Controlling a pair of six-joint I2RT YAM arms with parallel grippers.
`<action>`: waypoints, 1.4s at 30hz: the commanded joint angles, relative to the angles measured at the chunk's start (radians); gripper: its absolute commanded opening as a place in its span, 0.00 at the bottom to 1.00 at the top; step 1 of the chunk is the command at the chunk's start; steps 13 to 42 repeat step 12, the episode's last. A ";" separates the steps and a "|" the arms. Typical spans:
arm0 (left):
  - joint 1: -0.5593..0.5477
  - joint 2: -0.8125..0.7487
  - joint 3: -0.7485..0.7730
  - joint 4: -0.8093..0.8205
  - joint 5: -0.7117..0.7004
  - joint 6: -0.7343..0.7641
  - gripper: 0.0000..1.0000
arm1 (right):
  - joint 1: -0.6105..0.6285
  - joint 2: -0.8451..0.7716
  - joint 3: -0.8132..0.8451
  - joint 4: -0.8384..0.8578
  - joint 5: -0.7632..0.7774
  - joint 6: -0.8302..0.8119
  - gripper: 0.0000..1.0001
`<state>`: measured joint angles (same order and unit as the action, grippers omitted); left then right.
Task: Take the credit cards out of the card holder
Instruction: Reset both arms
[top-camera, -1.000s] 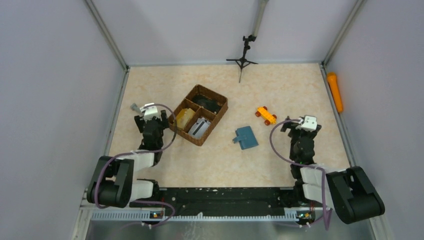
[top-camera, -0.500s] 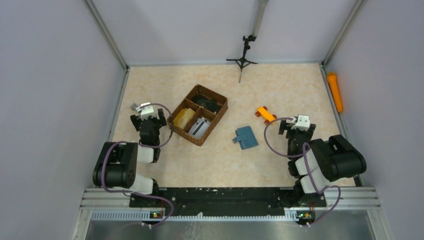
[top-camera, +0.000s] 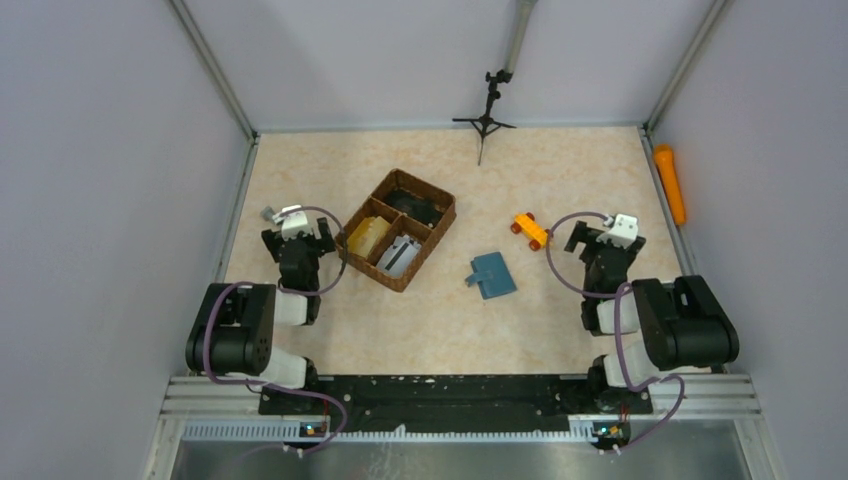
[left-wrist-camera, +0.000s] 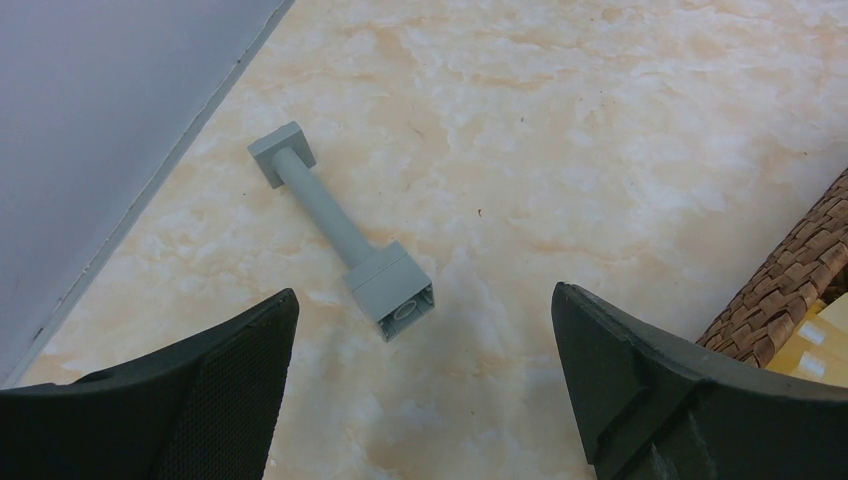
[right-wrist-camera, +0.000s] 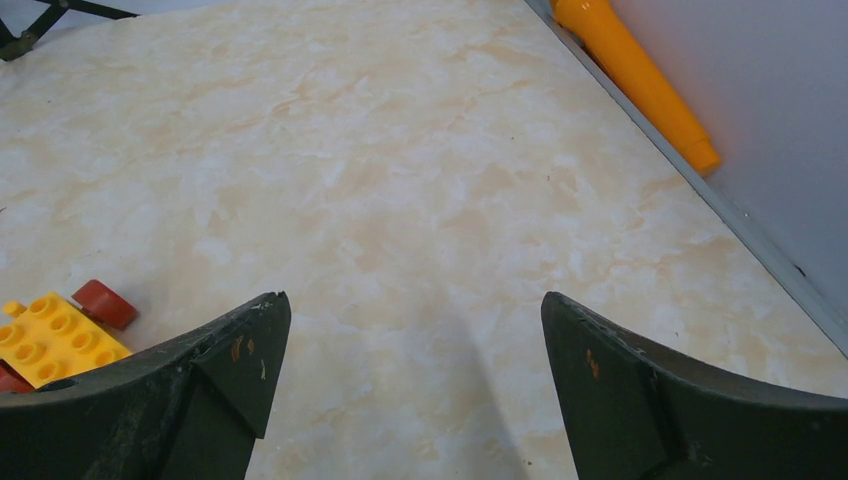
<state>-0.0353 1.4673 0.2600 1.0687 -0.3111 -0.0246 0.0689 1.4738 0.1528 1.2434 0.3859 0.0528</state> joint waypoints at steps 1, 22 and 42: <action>0.002 0.000 0.023 0.033 0.010 -0.012 0.99 | -0.007 -0.018 0.008 0.019 -0.022 0.021 0.99; 0.015 0.000 0.033 0.010 0.037 -0.016 0.99 | -0.007 -0.018 0.008 0.021 -0.024 0.021 0.99; 0.015 0.000 0.033 0.010 0.037 -0.016 0.99 | -0.007 -0.018 0.008 0.021 -0.024 0.021 0.99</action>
